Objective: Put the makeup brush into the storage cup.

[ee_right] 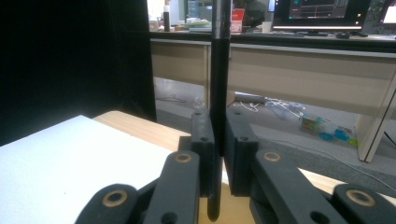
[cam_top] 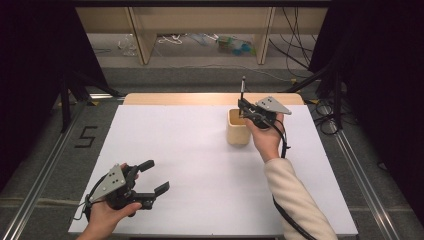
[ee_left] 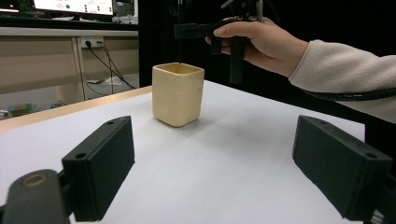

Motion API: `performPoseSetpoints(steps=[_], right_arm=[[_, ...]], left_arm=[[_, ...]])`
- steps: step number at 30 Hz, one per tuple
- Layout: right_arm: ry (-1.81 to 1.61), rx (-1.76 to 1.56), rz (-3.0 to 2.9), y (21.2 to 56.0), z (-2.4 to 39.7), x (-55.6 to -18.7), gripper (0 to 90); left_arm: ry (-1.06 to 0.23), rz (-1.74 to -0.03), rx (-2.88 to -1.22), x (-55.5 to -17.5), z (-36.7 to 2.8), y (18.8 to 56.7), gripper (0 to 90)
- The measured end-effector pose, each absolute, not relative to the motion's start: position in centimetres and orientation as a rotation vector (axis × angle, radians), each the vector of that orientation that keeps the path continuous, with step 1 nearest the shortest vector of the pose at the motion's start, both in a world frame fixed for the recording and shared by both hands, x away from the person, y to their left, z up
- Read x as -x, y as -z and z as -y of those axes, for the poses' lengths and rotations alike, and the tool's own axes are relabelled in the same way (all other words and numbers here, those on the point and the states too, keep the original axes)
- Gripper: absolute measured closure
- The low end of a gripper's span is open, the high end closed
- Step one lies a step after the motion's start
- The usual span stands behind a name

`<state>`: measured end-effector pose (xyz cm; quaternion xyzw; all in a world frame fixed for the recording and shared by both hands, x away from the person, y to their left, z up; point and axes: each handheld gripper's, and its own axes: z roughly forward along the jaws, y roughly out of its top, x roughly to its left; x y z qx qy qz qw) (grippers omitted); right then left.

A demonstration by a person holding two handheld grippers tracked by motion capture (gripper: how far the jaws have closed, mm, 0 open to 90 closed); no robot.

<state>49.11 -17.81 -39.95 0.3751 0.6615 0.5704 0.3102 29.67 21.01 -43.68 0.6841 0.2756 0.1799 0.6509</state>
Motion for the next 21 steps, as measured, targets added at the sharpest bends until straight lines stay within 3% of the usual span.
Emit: performPoseSetpoints(steps=[21], right_arm=[[-1.492,-1.010,-1.743,40.64,18.09,-49.46,84.1]], left_arm=[[-0.410,-0.623,-1.555,-29.68,-21.01,43.68,12.7]])
